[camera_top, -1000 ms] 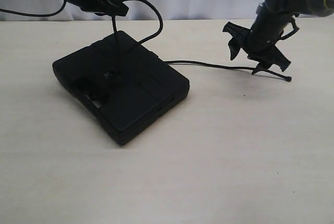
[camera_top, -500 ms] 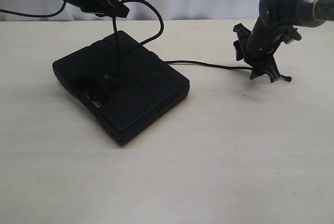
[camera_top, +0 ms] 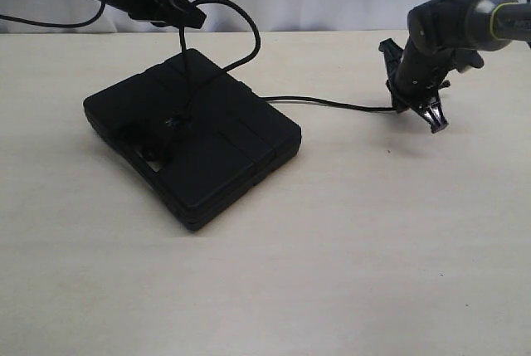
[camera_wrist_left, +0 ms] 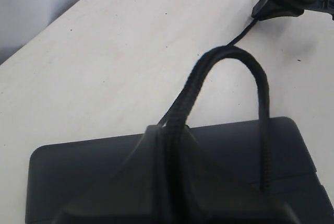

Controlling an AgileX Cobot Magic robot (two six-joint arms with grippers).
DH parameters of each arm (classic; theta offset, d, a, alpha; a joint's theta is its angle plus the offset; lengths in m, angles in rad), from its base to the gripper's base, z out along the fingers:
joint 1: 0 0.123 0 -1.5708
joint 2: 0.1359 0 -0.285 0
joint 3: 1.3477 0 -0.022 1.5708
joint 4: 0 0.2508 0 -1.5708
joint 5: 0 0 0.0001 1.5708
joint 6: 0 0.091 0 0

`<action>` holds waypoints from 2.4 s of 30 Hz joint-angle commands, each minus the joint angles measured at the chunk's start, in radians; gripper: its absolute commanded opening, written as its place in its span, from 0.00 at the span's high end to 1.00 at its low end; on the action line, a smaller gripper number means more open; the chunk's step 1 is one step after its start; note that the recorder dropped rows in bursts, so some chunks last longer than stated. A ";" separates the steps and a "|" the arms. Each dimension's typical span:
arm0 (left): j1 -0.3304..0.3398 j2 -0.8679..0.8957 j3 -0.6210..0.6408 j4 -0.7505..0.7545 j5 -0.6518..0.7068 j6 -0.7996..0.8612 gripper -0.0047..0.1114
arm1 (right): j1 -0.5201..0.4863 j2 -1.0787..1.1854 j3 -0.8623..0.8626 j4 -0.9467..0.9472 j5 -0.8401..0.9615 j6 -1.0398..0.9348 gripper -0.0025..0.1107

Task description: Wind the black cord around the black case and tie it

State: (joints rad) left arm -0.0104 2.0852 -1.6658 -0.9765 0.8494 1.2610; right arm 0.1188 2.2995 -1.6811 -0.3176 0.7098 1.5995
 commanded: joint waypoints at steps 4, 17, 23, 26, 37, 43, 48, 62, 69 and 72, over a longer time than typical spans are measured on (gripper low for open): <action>0.004 -0.003 0.000 -0.002 0.002 0.021 0.96 | -0.006 -0.045 0.001 -0.010 -0.079 -0.364 0.94; 0.004 -0.003 0.000 0.112 -0.025 0.033 0.96 | 0.076 -0.239 0.003 0.455 -0.124 -1.861 0.94; 0.016 -0.003 0.000 0.118 -0.006 0.037 0.96 | 0.104 -0.239 0.003 0.810 -0.107 -2.377 0.94; 0.040 -0.003 0.000 0.065 0.038 0.098 0.96 | 0.104 -0.239 0.003 0.858 -0.114 -2.520 0.94; 0.155 -0.003 0.000 -0.143 0.335 0.282 0.96 | 0.104 -0.239 0.003 1.075 0.023 -3.001 0.94; 0.155 -0.003 0.000 -0.160 0.372 0.315 0.96 | 0.104 -0.239 0.003 1.186 0.127 -3.206 0.94; 0.155 -0.003 0.000 -0.169 0.372 0.315 0.96 | 0.104 -0.225 0.003 1.184 0.141 -3.234 0.94; 0.138 0.024 0.000 -0.163 0.360 0.315 0.96 | 0.210 -0.190 -0.006 1.282 0.109 -3.427 0.94; 0.138 0.034 0.000 -0.158 0.311 0.304 0.89 | 0.208 -0.190 -0.006 1.357 0.102 -3.439 0.94; 0.138 0.034 0.000 -0.164 0.294 0.277 0.68 | 0.208 -0.191 -0.006 1.412 0.111 -3.439 0.94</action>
State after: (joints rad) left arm 0.1293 2.1183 -1.6658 -1.1264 1.1649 1.5652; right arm 0.3290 2.1126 -1.6830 1.0537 0.8127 -1.8299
